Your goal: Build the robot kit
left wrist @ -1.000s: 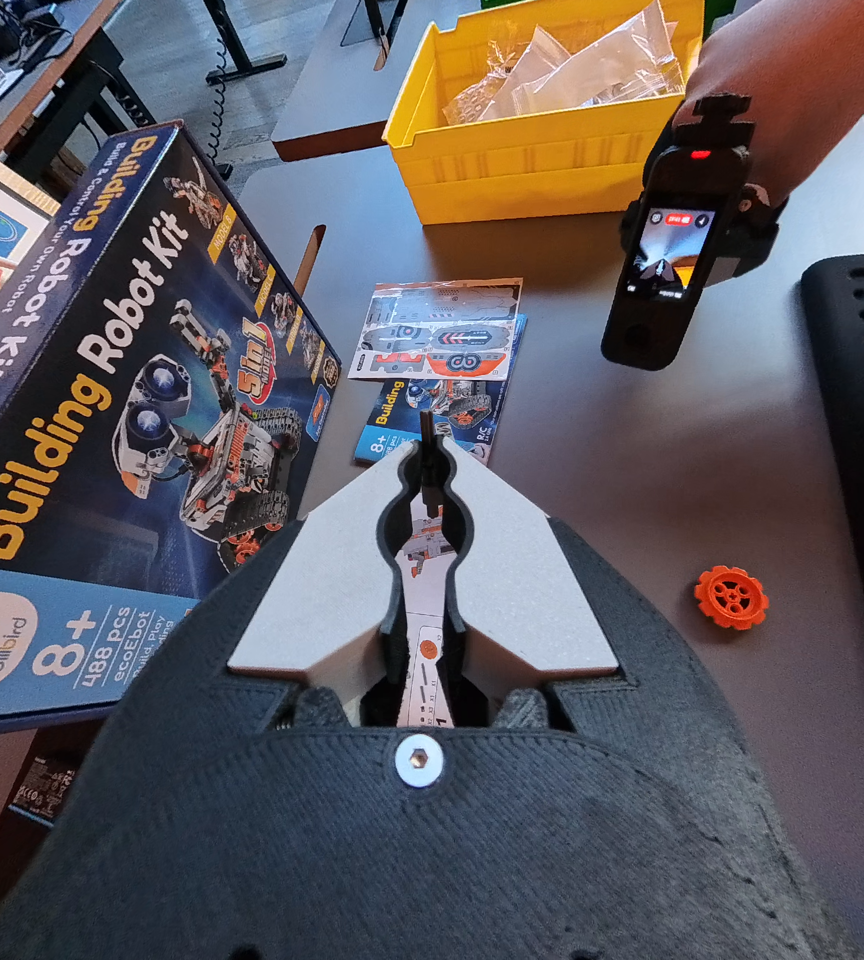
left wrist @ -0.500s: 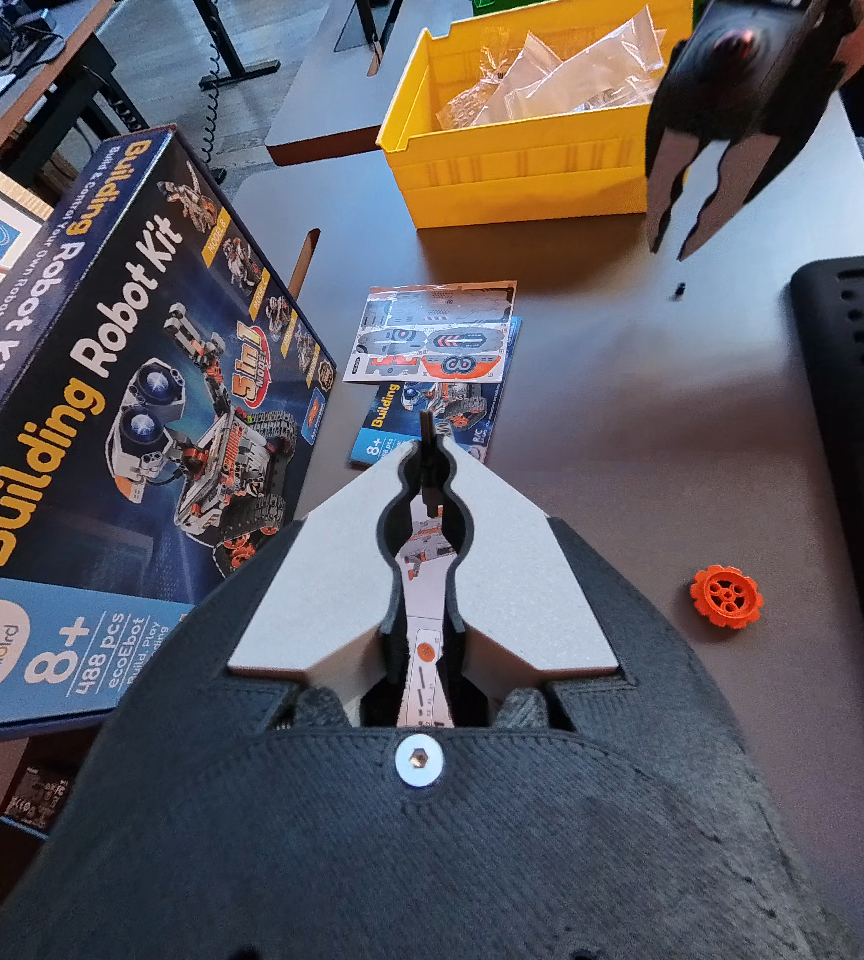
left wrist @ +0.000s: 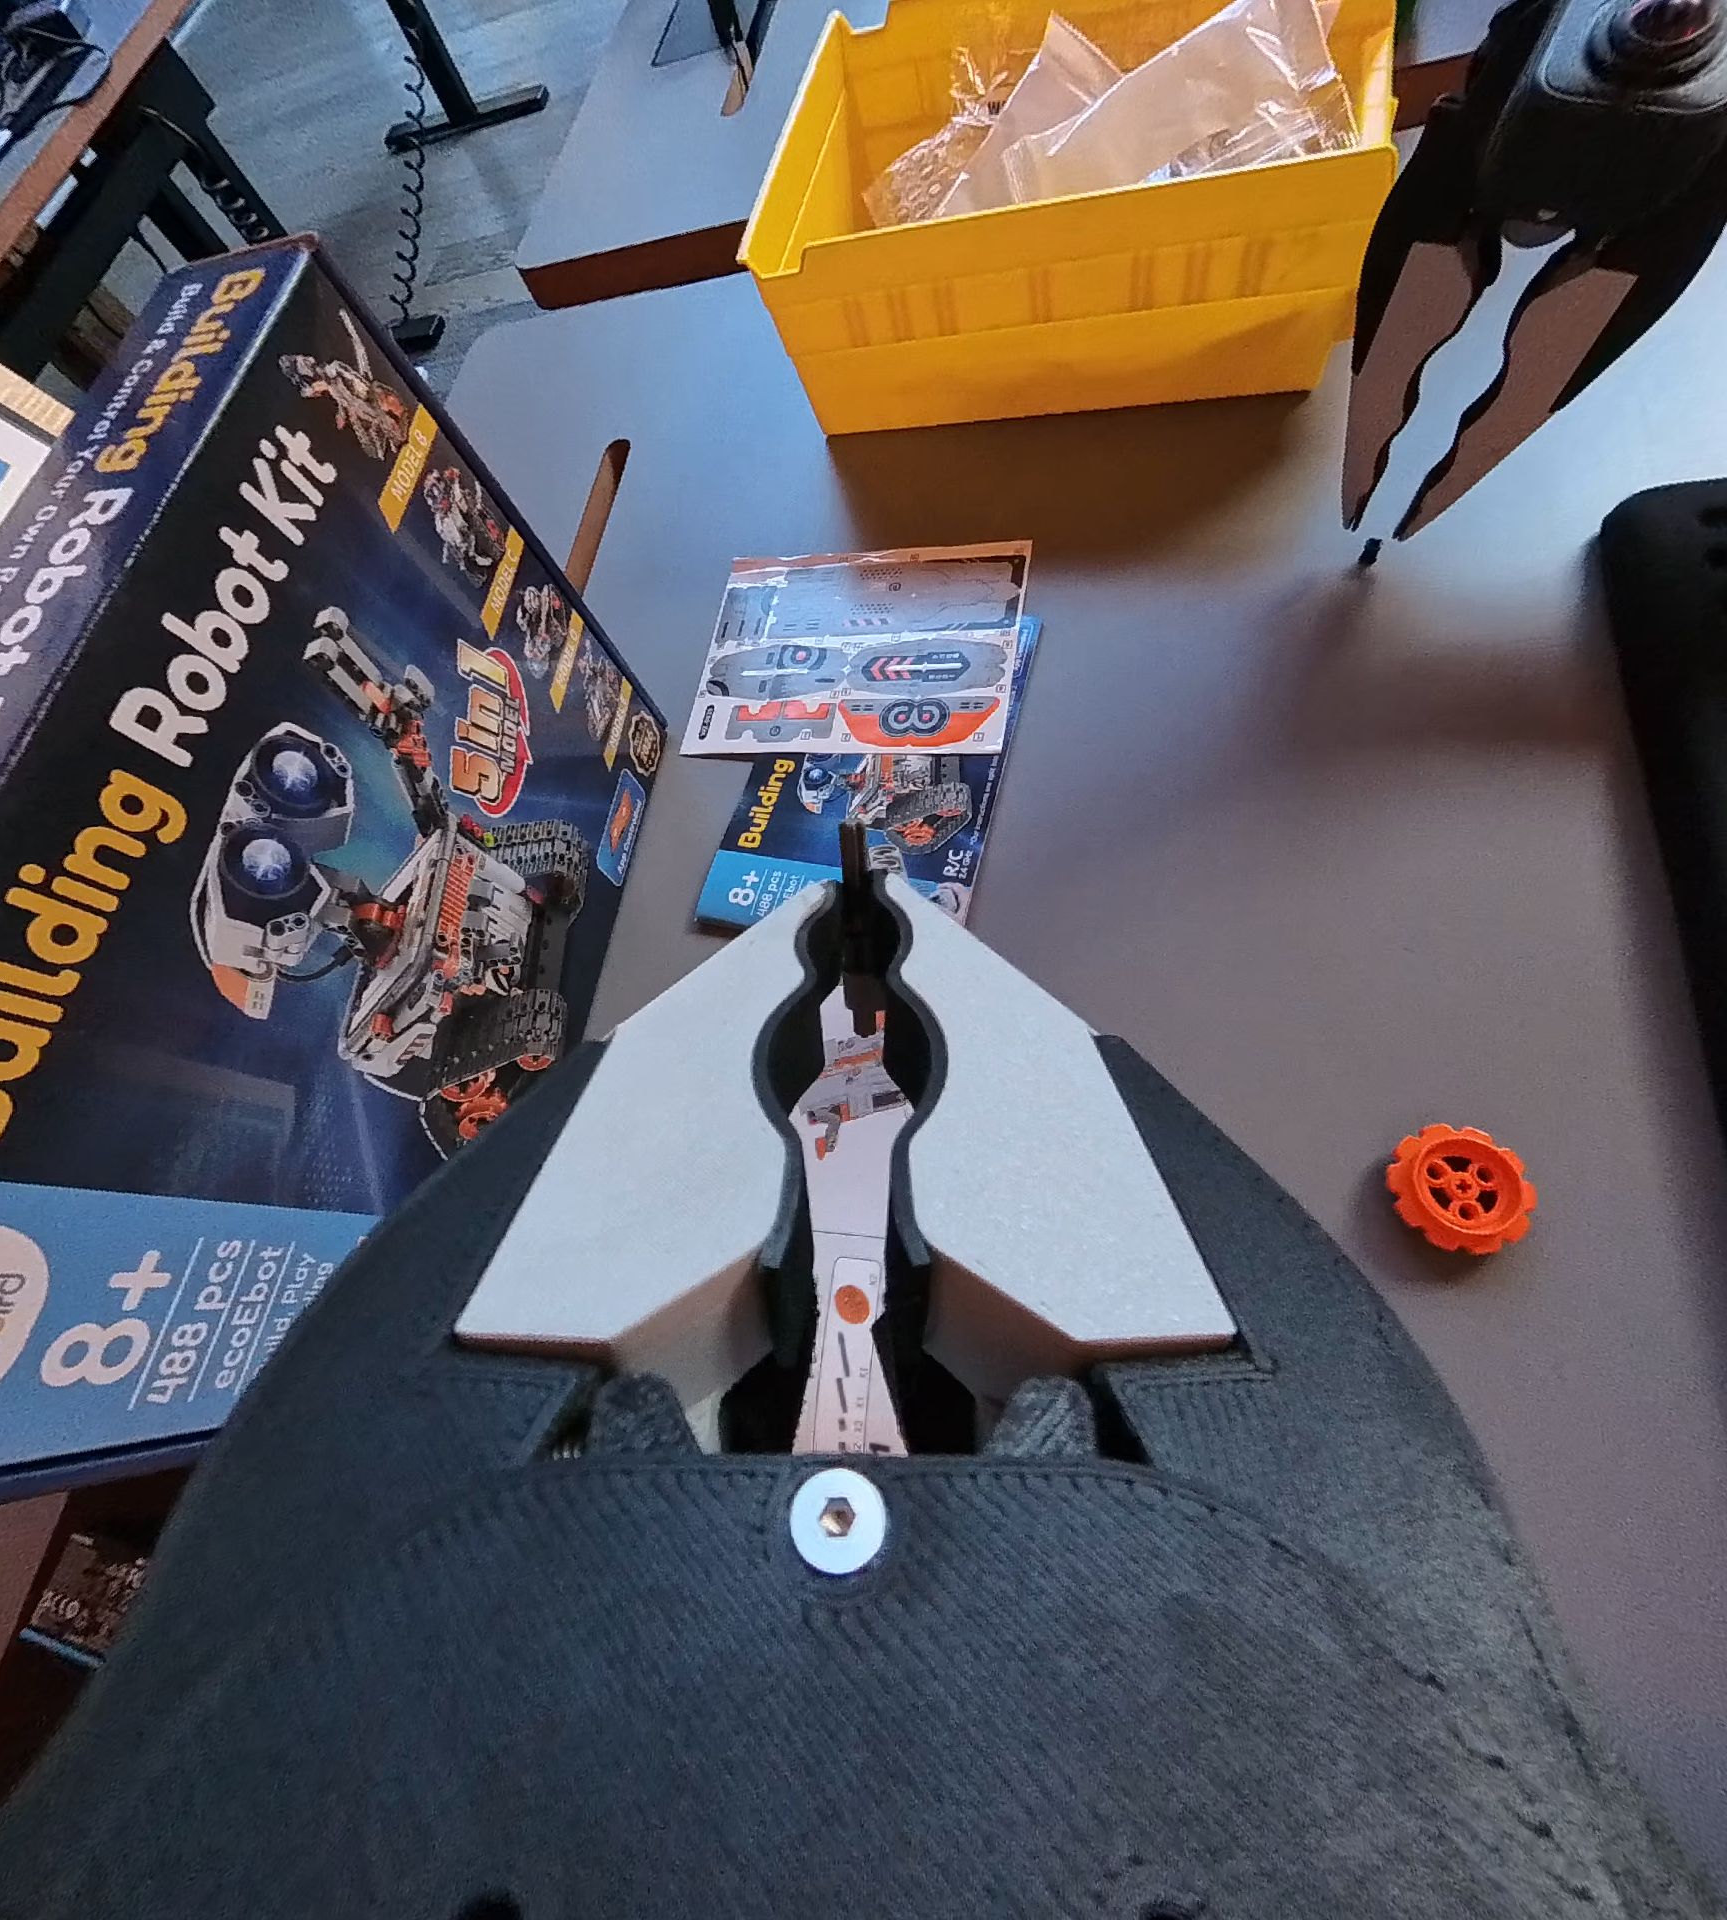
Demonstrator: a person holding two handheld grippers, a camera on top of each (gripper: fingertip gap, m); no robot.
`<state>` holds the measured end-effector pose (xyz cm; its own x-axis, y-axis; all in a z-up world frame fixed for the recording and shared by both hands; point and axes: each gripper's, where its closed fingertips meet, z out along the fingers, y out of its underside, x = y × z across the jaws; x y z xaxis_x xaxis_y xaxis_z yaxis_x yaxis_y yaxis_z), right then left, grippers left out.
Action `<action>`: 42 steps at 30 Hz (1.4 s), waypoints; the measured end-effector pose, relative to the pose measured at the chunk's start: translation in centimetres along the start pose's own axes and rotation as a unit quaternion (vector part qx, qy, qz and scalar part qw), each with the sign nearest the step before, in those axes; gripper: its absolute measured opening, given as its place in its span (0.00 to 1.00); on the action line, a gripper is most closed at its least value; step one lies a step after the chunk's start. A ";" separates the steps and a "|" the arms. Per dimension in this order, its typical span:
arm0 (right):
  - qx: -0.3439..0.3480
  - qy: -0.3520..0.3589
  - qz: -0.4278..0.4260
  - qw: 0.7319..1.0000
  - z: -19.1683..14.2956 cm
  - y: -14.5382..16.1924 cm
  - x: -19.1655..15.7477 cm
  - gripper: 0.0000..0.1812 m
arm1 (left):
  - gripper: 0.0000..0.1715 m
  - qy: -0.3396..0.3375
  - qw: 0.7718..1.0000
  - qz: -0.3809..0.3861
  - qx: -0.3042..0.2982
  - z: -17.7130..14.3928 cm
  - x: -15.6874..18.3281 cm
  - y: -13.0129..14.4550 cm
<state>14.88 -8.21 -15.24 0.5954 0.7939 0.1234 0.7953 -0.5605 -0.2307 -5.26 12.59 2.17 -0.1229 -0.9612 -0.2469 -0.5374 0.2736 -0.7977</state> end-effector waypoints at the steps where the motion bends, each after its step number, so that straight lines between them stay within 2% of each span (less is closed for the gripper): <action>1: 0.004 -0.004 0.002 1.000 0.0 -0.1 -0.1 0.08 | 0.01 0.002 1.000 -0.002 0.001 0.0 0.1 0.0; 19: 0.014 -0.015 0.013 1.000 0.5 -0.1 0.0 0.03 | 0.01 0.004 1.000 -0.004 -0.003 0.1 0.0 0.3; 22: 0.057 -0.006 0.021 0.998 -0.4 -1.4 0.2 0.03 | 0.00 0.012 1.000 -0.004 0.005 0.2 0.2 0.0; 24: 0.119 0.021 0.026 0.992 -1.8 -3.1 0.9 0.03 | 0.00 0.018 1.000 -0.001 0.016 0.4 0.5 -0.5; 28: 0.309 0.049 0.048 0.949 -5.5 -8.2 1.9 0.03 | 0.01 0.053 0.997 0.012 0.045 1.4 2.0 -1.6; 32: 0.444 0.014 0.073 0.893 -8.6 -12.0 2.1 0.03 | 0.01 0.086 0.994 0.028 0.061 2.8 3.7 -2.2; 34: 0.493 -0.011 0.065 0.867 -9.8 -13.6 1.7 0.03 | 0.01 0.091 0.992 0.054 0.074 3.4 4.5 -2.7; 37: 0.523 0.010 0.079 0.849 -10.7 -15.2 3.5 0.03 | 0.00 0.111 0.986 0.080 0.091 4.5 5.8 -2.9; 40: 0.602 0.031 0.084 0.793 -13.7 -17.5 5.6 0.02 | 0.01 0.123 0.983 0.091 0.098 5.9 6.5 -2.4; 42: 0.635 0.038 0.080 0.767 -14.3 -18.5 6.5 0.02 | 0.00 0.124 0.984 0.092 0.093 6.9 6.6 -1.7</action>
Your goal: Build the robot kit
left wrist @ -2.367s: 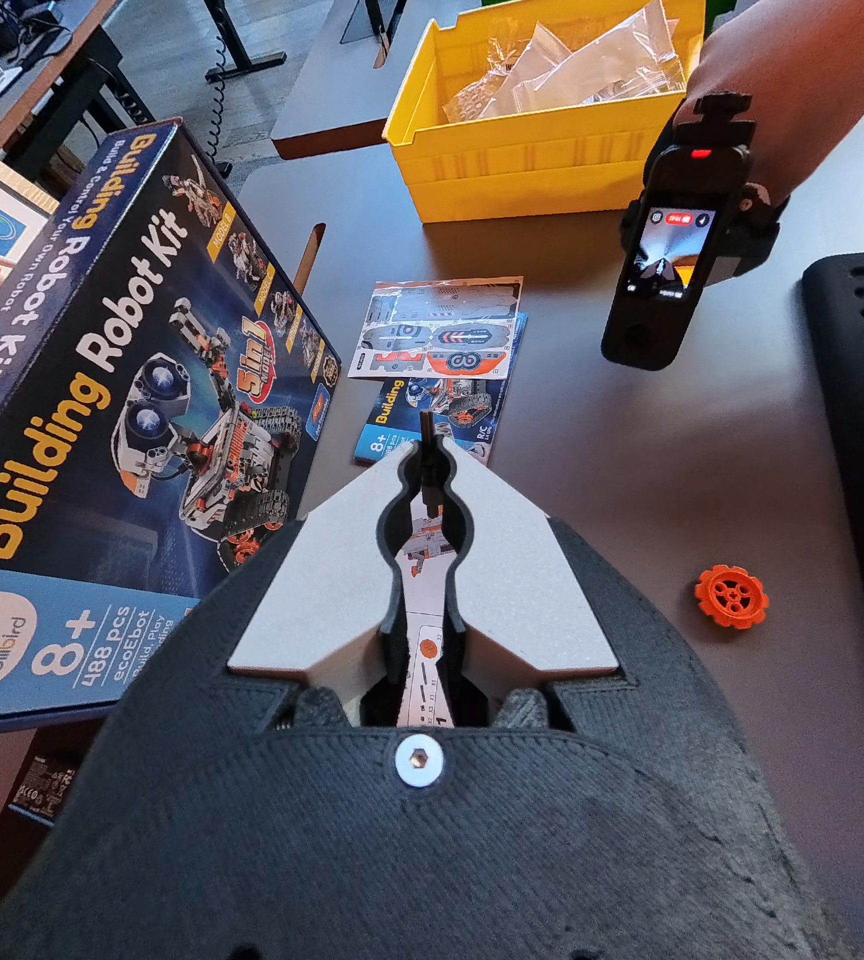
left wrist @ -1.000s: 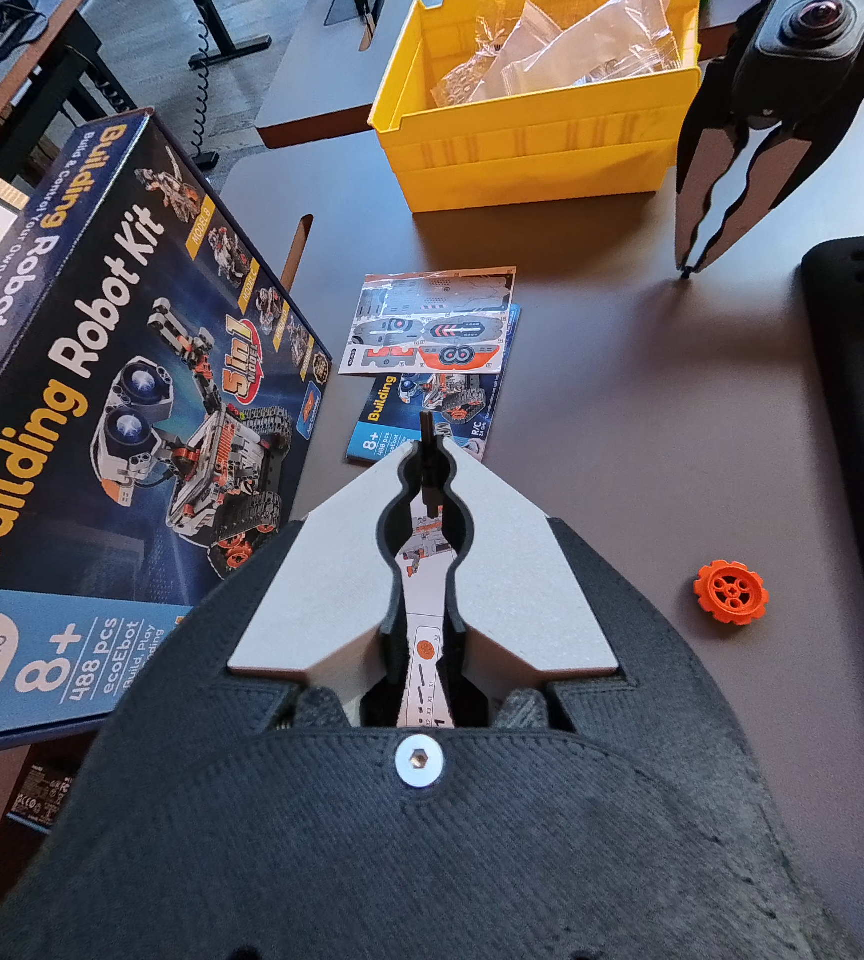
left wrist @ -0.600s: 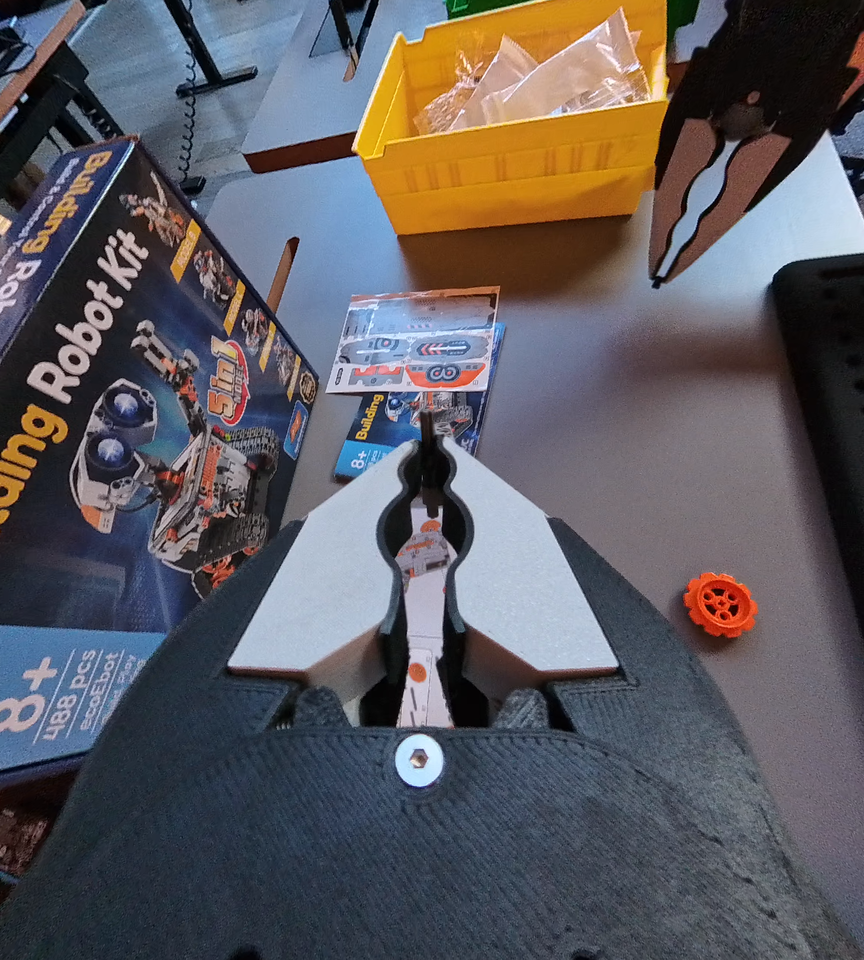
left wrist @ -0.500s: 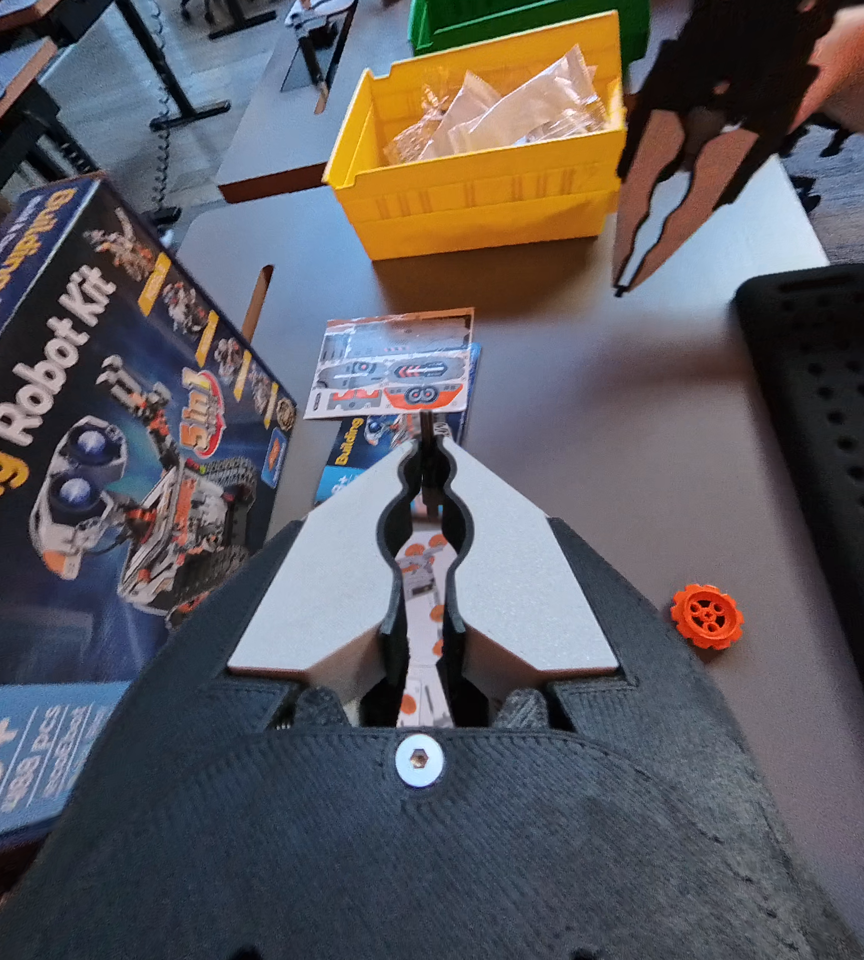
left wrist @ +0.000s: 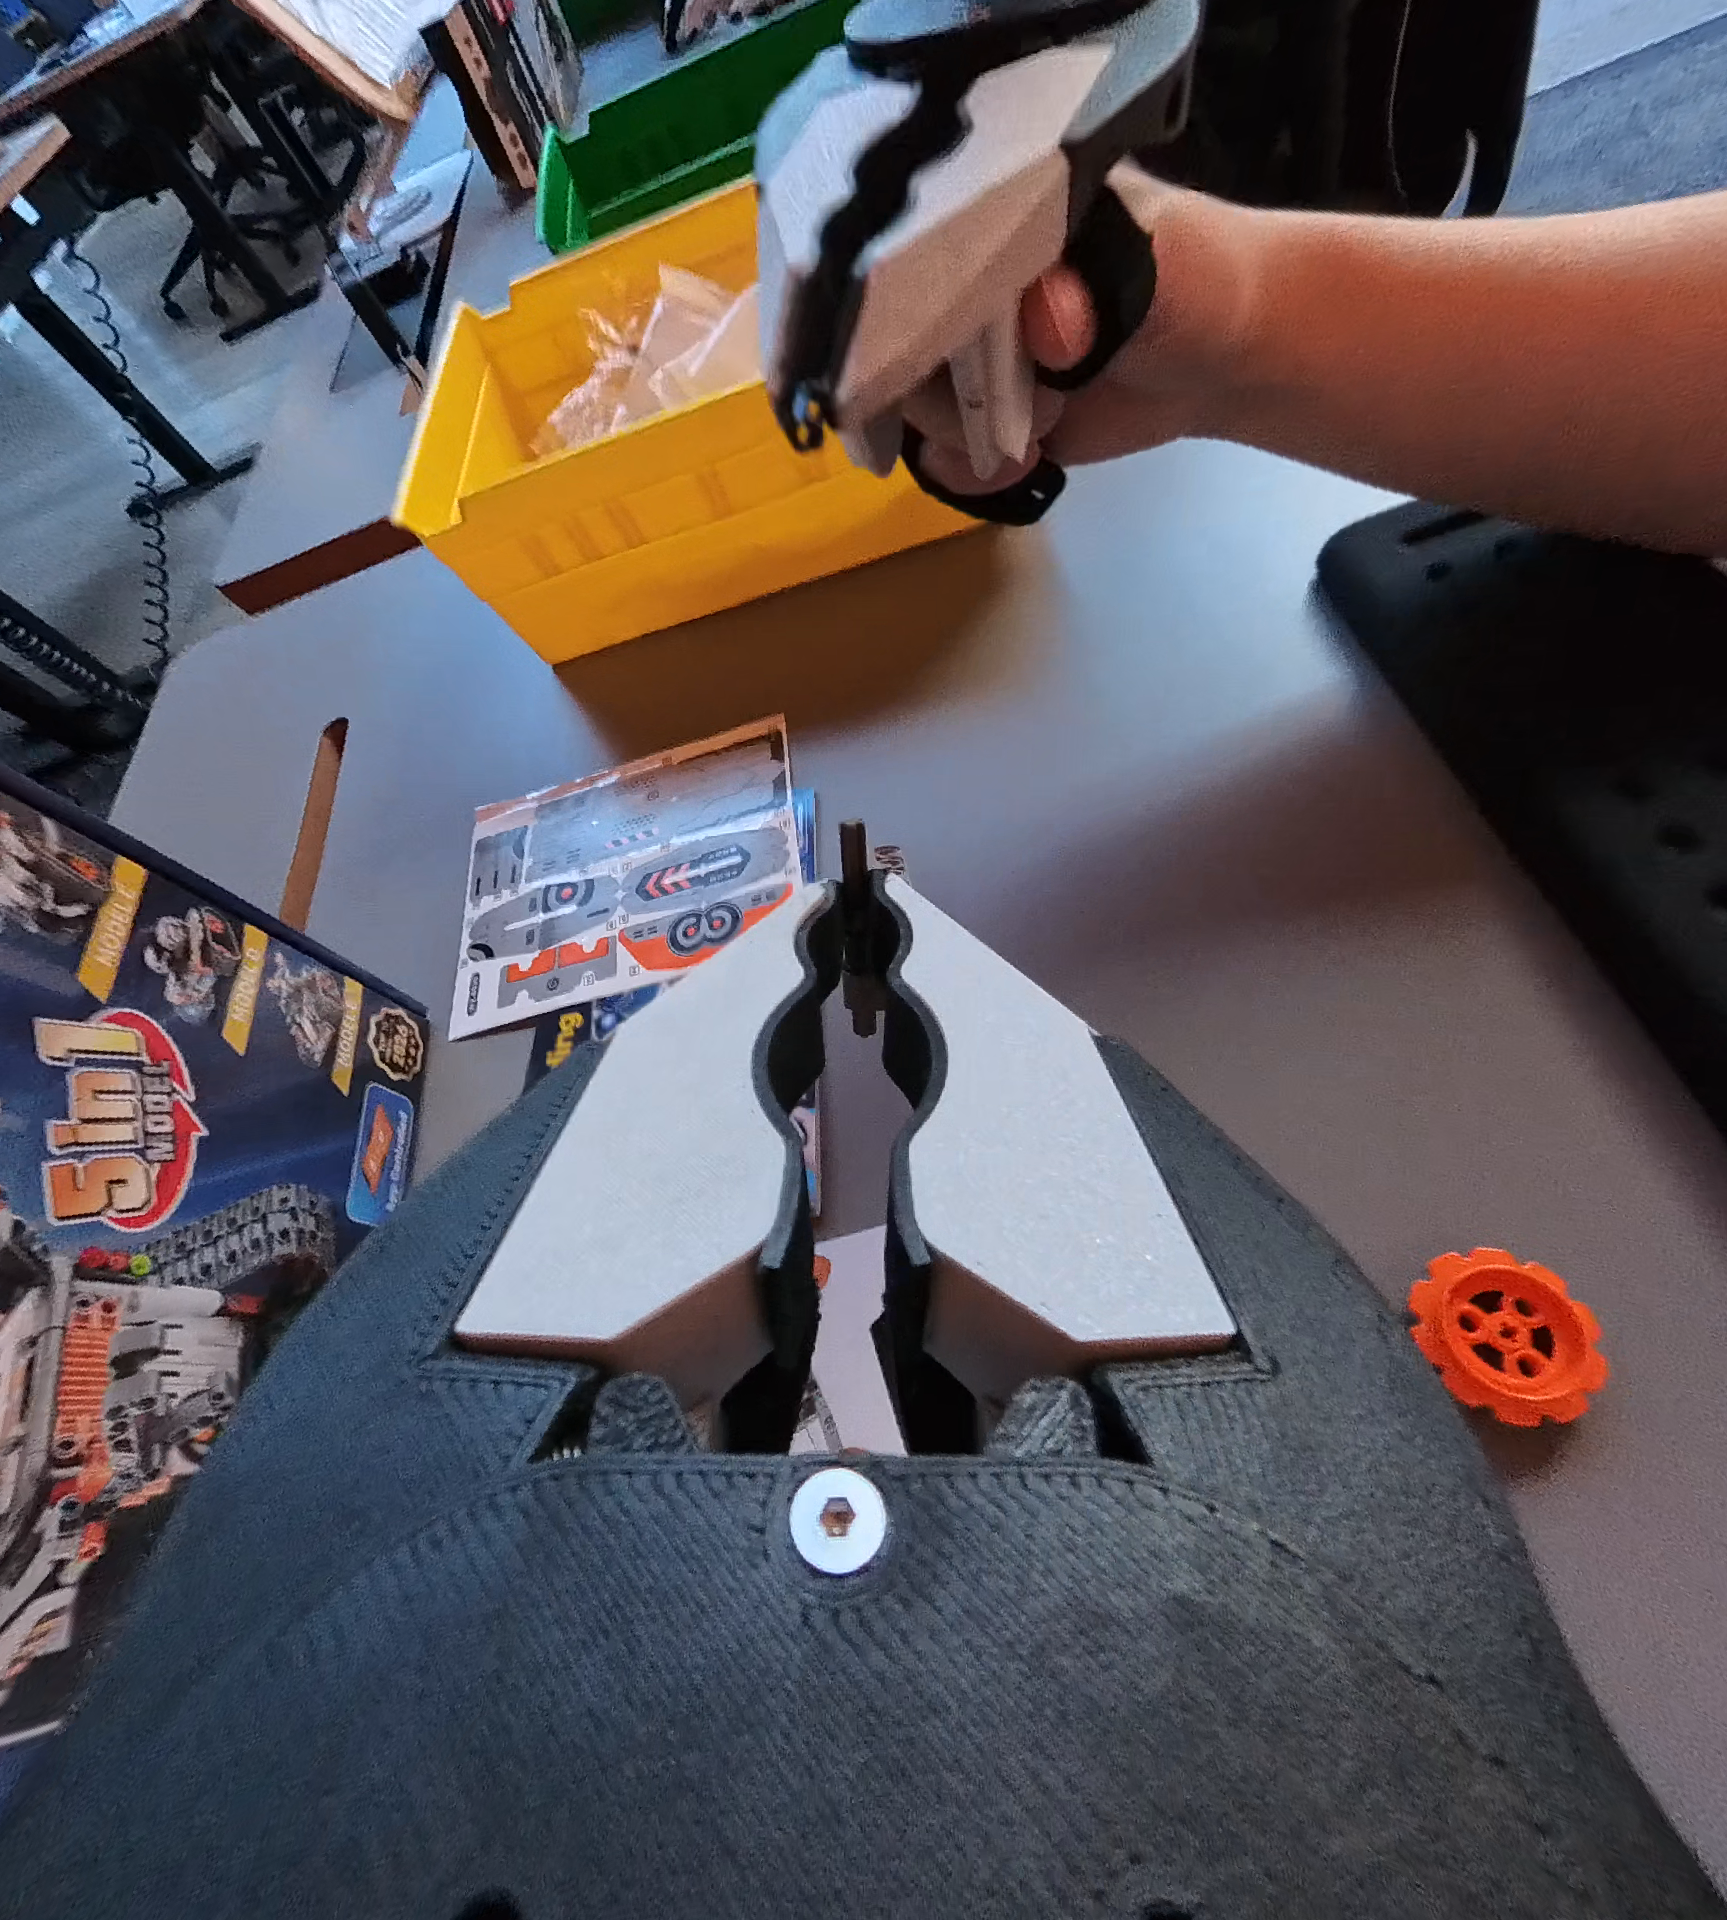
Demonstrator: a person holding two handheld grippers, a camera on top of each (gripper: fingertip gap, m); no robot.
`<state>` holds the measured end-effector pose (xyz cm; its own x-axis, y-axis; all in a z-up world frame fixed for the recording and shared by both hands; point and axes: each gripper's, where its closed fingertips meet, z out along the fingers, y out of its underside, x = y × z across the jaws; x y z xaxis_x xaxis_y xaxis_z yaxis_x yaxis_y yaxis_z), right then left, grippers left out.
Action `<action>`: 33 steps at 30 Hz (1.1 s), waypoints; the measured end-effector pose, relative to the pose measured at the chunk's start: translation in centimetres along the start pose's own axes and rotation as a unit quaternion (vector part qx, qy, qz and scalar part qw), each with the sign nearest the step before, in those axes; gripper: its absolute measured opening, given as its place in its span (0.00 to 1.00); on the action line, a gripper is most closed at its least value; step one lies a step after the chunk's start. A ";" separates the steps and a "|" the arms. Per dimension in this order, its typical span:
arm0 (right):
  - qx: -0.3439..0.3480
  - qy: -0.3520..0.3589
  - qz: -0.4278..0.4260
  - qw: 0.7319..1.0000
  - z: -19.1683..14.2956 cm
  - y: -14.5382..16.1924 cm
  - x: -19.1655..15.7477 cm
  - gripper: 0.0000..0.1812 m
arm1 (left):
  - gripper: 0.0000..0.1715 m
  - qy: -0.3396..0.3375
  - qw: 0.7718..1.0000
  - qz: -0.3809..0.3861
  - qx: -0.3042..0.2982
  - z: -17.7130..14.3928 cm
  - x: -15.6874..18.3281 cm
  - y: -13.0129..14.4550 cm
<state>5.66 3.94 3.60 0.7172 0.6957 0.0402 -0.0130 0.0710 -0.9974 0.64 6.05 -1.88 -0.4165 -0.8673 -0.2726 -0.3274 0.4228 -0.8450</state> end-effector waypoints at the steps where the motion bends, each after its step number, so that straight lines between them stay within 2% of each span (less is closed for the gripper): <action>1: 0.009 -0.001 0.004 1.000 0.4 0.4 0.2 0.03 | 0.01 -0.001 1.000 -0.005 -0.012 0.5 -0.1 0.8; 3: 0.014 -0.013 0.020 1.000 0.9 2.1 -0.2 0.02 | 0.00 -0.012 0.998 -0.010 -0.055 1.5 -0.5 2.9; 5: -0.010 0.009 0.018 1.000 1.1 4.5 -0.2 0.02 | 0.01 -0.035 0.996 0.006 -0.079 2.4 -1.0 4.3; 9: -0.106 0.089 -0.086 0.987 0.3 8.7 0.0 0.02 | 0.00 -0.062 0.992 0.065 -0.085 4.3 -0.7 4.8; 13: -0.099 0.130 -0.100 0.981 0.0 8.9 0.1 0.02 | 0.01 -0.101 0.978 0.154 -0.093 6.3 -0.2 5.6; 14: -0.115 0.134 -0.111 0.978 0.0 9.4 0.2 0.02 | 0.01 -0.101 0.977 0.164 -0.095 6.8 0.1 5.8; 21: -0.198 0.137 -0.128 0.962 0.8 12.7 0.3 0.02 | 0.01 -0.101 0.978 0.157 -0.096 8.1 0.7 7.0; 33: -0.204 0.117 -0.093 0.967 1.0 13.3 0.1 0.02 | 0.00 -0.092 0.981 0.146 -0.087 8.2 0.9 6.8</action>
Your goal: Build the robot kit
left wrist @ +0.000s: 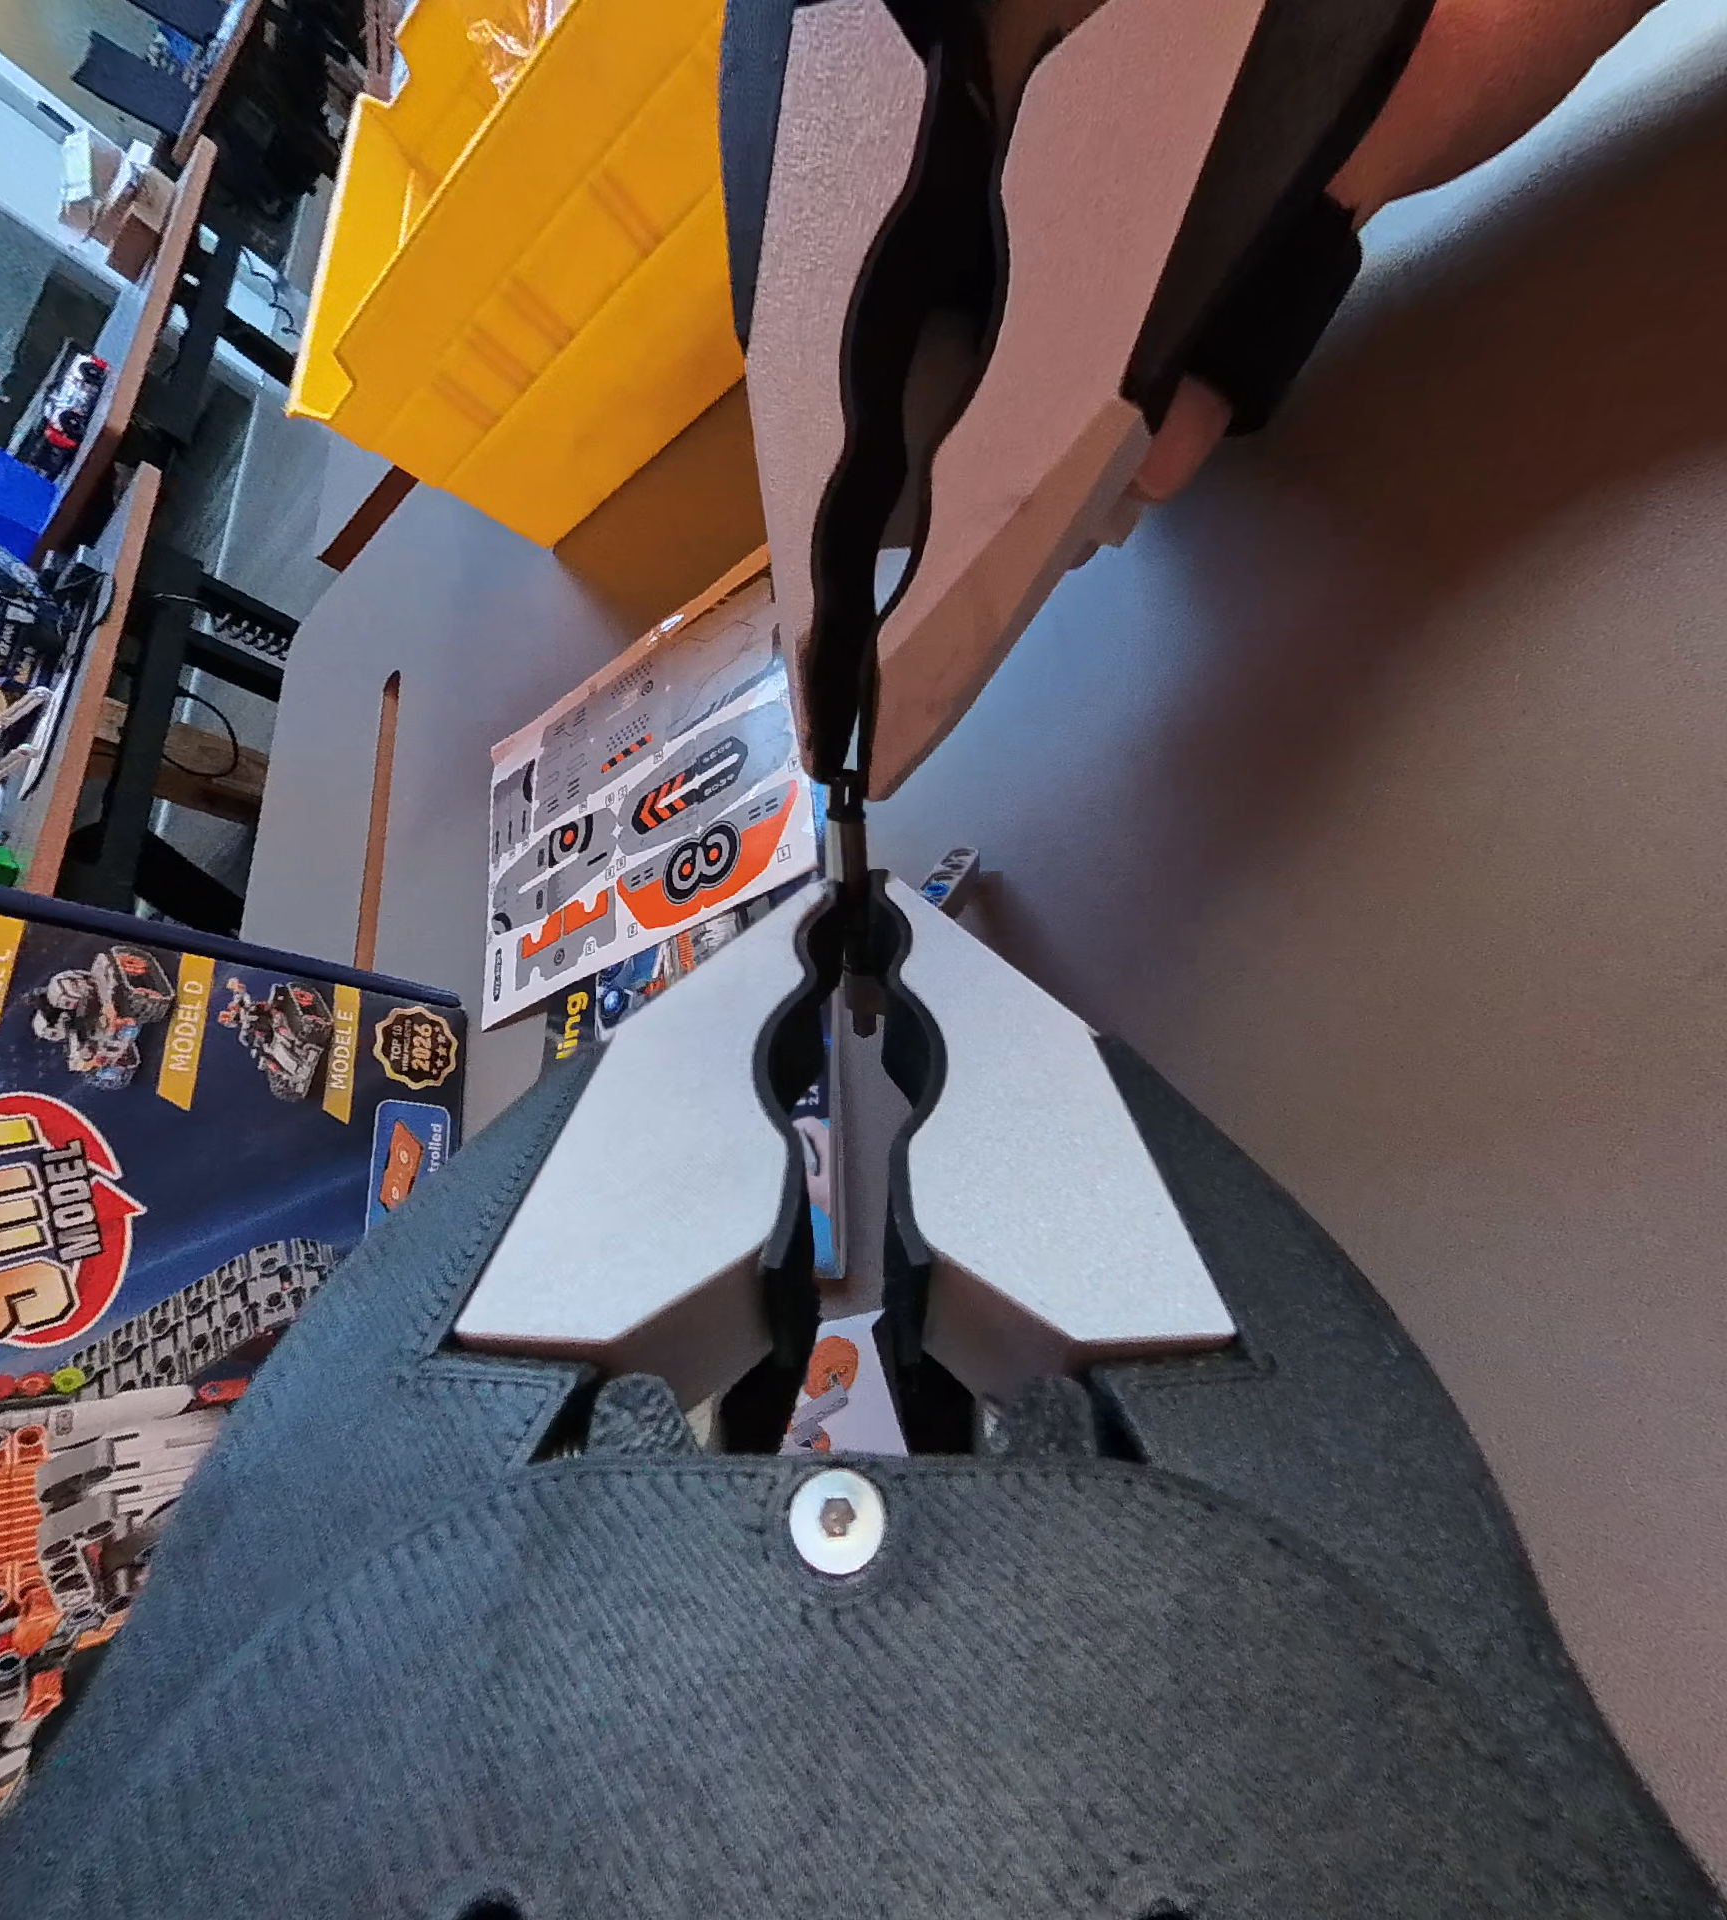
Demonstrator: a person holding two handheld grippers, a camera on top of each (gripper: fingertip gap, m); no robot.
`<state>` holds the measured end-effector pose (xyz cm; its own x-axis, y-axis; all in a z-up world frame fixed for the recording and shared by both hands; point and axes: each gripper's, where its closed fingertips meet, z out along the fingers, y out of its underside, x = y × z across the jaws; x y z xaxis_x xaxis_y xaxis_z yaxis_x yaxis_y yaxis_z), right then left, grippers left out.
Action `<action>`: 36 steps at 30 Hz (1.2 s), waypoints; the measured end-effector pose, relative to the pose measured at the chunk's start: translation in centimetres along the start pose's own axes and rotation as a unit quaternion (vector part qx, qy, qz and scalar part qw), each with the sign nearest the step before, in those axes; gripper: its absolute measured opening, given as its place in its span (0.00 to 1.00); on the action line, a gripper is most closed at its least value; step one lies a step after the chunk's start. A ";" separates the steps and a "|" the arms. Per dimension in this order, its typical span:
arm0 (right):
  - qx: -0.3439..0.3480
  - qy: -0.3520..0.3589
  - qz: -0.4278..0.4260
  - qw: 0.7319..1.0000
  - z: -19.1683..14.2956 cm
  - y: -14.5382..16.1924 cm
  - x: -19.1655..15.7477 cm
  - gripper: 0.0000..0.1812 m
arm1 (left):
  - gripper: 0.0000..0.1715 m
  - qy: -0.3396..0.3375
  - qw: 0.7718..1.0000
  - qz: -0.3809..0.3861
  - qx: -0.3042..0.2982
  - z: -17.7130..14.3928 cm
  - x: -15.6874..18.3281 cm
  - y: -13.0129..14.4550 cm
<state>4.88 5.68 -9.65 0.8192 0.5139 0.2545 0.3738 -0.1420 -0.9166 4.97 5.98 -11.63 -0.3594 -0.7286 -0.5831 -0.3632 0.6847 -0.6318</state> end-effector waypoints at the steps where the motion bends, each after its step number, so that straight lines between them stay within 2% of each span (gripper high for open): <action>1: -0.001 -0.004 0.003 1.000 0.1 0.1 -0.1 0.02 | 0.00 -0.001 1.000 0.003 -0.002 0.0 0.0 0.1; 7: -0.010 -0.018 0.029 0.999 0.3 0.8 -0.2 0.02 | 0.01 0.002 1.000 0.002 -0.007 0.0 0.1 0.2; 10: -0.029 -0.015 0.015 0.999 0.7 1.4 -0.5 0.02 | 0.01 0.011 1.000 0.005 -0.005 0.1 0.6 0.2; 18: -0.040 -0.006 0.004 0.999 0.7 1.7 -0.5 0.02 | 0.01 0.000 0.996 0.046 -0.072 0.6 0.6 2.1; 20: -0.070 0.010 -0.008 0.997 0.4 2.5 0.1 0.02 | 0.01 -0.003 0.996 0.043 -0.072 0.6 0.5 2.4; 22: -0.109 -0.025 0.002 0.994 -0.2 3.3 -0.8 0.02 | 0.01 0.016 0.997 0.027 -0.074 0.3 0.6 2.6; 24: -0.164 -0.004 -0.046 0.985 -1.2 4.0 -0.1 0.02 | 0.01 0.024 0.996 0.019 -0.080 -0.1 0.4 2.9; 26: -0.269 -0.024 -0.094 0.958 -2.8 5.2 0.0 0.02 | 0.01 0.032 0.996 0.019 -0.076 -0.5 0.4 3.0; 27: -0.329 -0.034 -0.125 0.936 -3.8 6.1 0.2 0.02 | 0.01 0.035 0.996 0.015 -0.078 -0.6 0.4 3.0; 30: -0.496 -0.077 -0.207 0.840 -7.3 8.4 1.1 0.03 | 0.01 0.030 0.997 0.006 -0.074 -0.8 -0.1 2.9; 32: -0.570 -0.111 -0.235 0.779 -9.5 9.6 1.6 0.03 | 0.01 0.028 0.997 0.004 -0.075 -1.0 -0.3 2.8; 36: -0.674 -0.136 -0.248 0.682 -12.9 11.2 2.5 0.03 | 0.01 0.023 0.997 -0.007 -0.071 -1.4 -0.9 2.7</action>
